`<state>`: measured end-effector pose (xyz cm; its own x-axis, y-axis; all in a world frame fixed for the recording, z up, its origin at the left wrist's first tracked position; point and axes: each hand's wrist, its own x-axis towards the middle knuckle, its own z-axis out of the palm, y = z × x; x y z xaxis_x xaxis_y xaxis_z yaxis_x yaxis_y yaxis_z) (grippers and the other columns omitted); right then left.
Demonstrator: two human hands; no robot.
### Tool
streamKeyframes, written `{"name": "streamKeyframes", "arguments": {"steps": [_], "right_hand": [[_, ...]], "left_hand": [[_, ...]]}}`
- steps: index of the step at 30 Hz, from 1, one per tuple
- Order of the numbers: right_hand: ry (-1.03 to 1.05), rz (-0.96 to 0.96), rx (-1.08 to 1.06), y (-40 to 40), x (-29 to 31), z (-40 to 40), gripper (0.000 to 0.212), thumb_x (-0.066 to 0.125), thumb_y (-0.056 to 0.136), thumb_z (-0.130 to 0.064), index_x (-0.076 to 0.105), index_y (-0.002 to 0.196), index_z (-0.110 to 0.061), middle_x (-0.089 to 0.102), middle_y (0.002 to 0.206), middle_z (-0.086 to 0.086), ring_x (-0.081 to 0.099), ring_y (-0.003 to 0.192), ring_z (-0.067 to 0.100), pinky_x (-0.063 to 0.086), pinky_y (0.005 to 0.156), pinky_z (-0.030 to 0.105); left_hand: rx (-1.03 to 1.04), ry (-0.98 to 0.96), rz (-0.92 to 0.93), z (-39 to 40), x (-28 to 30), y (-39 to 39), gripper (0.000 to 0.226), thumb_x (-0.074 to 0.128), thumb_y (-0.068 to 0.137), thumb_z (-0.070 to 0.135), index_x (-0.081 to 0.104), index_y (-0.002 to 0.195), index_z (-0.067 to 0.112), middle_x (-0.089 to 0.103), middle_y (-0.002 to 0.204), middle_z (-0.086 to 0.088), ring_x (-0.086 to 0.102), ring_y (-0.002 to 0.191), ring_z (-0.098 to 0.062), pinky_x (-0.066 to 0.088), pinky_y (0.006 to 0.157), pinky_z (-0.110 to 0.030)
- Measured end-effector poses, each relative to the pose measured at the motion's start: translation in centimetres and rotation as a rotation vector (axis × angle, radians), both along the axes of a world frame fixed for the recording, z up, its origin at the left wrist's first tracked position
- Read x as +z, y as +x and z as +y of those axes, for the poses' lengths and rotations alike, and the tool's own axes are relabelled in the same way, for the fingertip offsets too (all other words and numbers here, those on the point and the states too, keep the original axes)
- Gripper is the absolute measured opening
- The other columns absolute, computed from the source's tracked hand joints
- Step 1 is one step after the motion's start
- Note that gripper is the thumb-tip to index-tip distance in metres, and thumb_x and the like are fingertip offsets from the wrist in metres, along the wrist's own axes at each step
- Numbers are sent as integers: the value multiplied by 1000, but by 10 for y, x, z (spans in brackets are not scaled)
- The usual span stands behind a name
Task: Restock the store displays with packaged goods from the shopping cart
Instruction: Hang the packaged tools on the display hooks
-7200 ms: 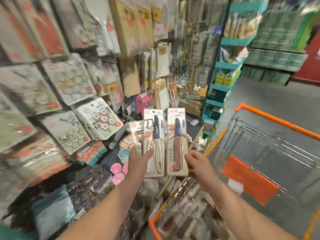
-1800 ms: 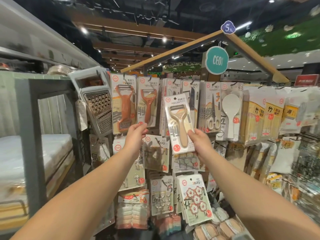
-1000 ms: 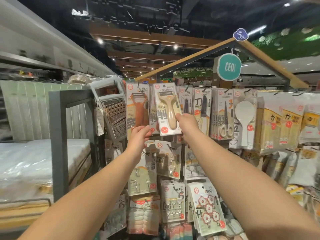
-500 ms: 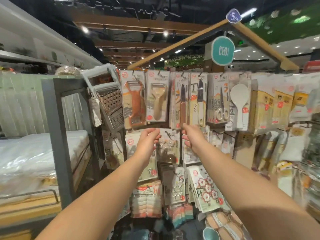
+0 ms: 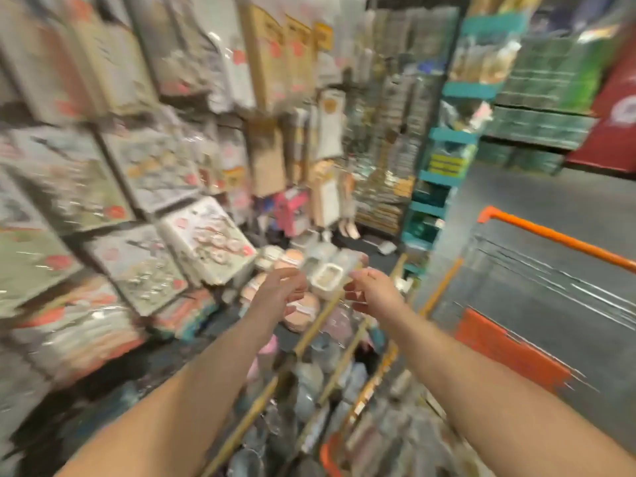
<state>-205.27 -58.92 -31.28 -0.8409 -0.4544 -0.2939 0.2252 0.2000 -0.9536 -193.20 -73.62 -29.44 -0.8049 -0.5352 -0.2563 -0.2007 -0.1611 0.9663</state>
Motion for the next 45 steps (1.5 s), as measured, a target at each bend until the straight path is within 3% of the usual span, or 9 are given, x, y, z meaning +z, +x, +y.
{"name": "streamKeyframes", "arguments": {"steps": [9,13,19,23,27,30,34,41,45], "right_hand": [[209,-287,-321,30,-138,179,33,49,102,-20,49,70,-16,48,55,4,41,36,9,24,37,13],[312,-523,-406,60,-186,218,25,52,101,-32,52,81,-18,56,60,-1,49,47,11,37,47,18],[360,-679,-386,90,-247,204,20,58,98,-32,60,96,-12,60,77,6,52,58,18,41,56,25],[386,-631,-354,104,-276,170,32,63,92,-44,54,77,-16,55,67,4,56,62,22,40,57,29],[414,-603,-401,108,-285,156,27,65,93,-22,53,71,-13,55,62,6,58,66,25,42,59,31],[390,-619,-360,110,-290,161,35,61,93,-8,56,59,-12,52,53,6,45,51,20,34,49,26],[338,-647,-405,115,-288,163,25,65,94,-20,58,72,-12,55,64,5,47,58,21,37,54,29],[474,-578,-349,96,-300,145,27,64,94,-36,57,87,-10,57,87,7,56,91,28,43,79,31],[525,-463,-275,95,-302,141,17,61,95,-22,66,89,-7,61,88,13,53,84,23,41,72,31]], "left_hand": [[-496,176,-299,151,-112,-37,14,51,101,20,51,87,21,60,72,5,48,60,-5,33,46,-15],[-535,235,-481,172,-155,-25,11,49,102,26,54,92,24,61,85,3,55,64,-6,36,49,-15],[-580,214,-599,167,-192,3,37,53,98,43,47,130,26,61,123,1,57,121,-20,40,109,-41],[-587,223,-656,155,-200,10,61,52,99,44,37,147,10,55,137,-17,45,135,-35,29,117,-47],[-578,188,-683,144,-198,15,35,46,103,35,42,134,21,55,127,-4,59,116,-15,46,103,-32],[-557,170,-667,139,-196,15,15,44,104,30,45,115,19,54,95,2,56,76,-2,49,64,-13],[-555,141,-613,141,-194,19,55,48,102,39,31,149,17,55,113,2,55,98,-12,46,84,-22],[-568,80,-634,138,-197,26,56,48,102,40,32,149,15,58,109,0,56,101,-13,46,80,-23],[-598,24,-661,139,-200,32,64,54,92,55,39,141,16,60,102,-18,50,88,-13,42,88,-31]]}}
